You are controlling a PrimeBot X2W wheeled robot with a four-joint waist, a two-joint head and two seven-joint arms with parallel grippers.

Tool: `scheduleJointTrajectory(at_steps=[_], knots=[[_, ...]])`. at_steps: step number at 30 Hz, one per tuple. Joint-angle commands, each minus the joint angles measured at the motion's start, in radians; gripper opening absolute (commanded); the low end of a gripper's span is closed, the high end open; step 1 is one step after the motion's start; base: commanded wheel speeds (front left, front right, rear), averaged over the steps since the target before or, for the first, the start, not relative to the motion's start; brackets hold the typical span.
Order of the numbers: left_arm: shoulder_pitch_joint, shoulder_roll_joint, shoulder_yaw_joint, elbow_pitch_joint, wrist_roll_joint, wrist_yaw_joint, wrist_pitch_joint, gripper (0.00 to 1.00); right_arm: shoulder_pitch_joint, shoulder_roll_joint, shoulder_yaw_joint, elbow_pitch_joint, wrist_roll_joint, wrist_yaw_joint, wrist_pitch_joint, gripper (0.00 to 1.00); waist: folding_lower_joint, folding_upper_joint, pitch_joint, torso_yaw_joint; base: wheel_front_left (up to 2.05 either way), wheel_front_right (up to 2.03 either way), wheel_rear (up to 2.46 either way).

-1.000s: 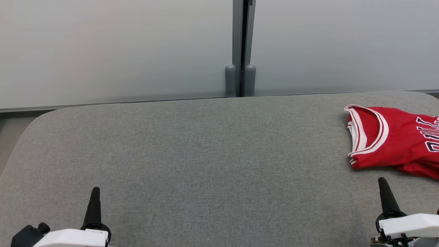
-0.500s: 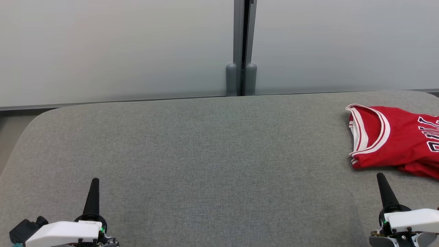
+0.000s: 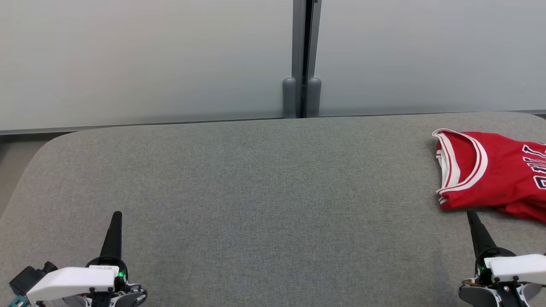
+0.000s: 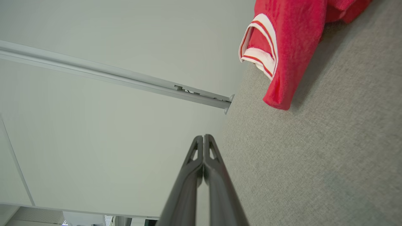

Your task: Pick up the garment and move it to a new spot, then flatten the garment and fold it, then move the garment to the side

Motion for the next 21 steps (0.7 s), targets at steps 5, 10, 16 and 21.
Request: scheduleJointTrajectory(at_steps=[5, 10, 16, 21], knots=[[-0.031, 0.007, 0.008, -0.002, -0.046, -0.009, 0.012, 0.0, -0.021, -0.01, -0.006, -0.001, 0.054, 0.0, 0.014, 0.0, 0.0, 0.0, 0.002, 0.001, 0.0, 0.0, 0.0], [-0.04, 0.007, 0.01, 0.0, -0.083, -0.013, 0.023, 0.0, -0.028, -0.01, -0.007, 0.002, 0.095, 0.0, 0.025, 0.0, 0.0, 0.0, 0.003, 0.003, 0.0, 0.0, 0.0], [-0.05, 0.008, 0.013, 0.003, -0.123, -0.015, 0.034, 0.0, -0.034, -0.01, -0.009, 0.006, 0.145, 0.0, 0.036, 0.0, 0.0, 0.0, 0.005, 0.004, 0.0, 0.0, 0.0], [-0.059, 0.008, 0.016, 0.005, -0.154, -0.018, 0.044, 0.0, -0.038, -0.01, -0.01, 0.008, 0.183, 0.0, 0.045, 0.0, 0.0, 0.0, 0.007, 0.006, 0.0, 0.0, 0.0]])
